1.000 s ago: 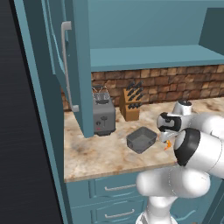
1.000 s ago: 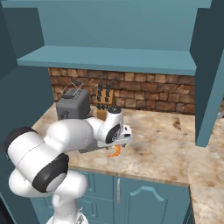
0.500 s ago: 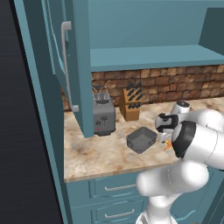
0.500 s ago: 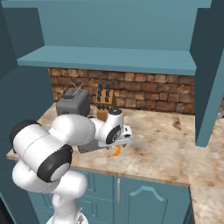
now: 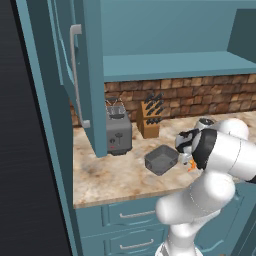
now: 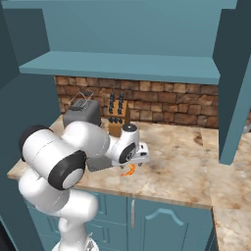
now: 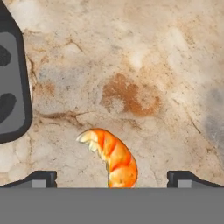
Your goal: Retrieve the tupperware from the cabinet, then place the raw meat into the tupperware to avoid contamination.
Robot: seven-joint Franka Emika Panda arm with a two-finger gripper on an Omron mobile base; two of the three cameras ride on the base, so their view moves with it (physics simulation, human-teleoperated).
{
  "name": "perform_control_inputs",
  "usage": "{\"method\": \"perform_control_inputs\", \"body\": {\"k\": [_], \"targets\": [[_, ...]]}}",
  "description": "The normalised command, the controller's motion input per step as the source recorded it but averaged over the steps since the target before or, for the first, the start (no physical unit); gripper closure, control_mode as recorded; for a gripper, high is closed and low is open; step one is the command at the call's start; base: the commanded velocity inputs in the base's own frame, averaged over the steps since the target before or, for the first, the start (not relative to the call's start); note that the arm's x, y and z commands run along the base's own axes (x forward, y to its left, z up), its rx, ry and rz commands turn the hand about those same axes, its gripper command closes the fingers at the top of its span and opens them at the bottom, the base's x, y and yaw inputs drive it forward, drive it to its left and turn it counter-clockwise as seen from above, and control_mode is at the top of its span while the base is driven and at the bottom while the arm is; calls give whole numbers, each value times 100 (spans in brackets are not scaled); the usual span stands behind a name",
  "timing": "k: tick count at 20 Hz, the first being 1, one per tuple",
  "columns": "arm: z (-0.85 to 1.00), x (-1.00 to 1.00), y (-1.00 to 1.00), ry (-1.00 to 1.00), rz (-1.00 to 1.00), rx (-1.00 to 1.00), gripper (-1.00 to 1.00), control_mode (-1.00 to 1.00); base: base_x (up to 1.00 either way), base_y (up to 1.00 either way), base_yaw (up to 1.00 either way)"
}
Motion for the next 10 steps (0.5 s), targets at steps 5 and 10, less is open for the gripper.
{"method": "perform_control_inputs", "body": {"k": [5,10], "targets": [[-13,17,-7,0,0,0,-100,-100,0,0,0],[-13,17,-7,0,0,0,-100,-100,0,0,0]]}}
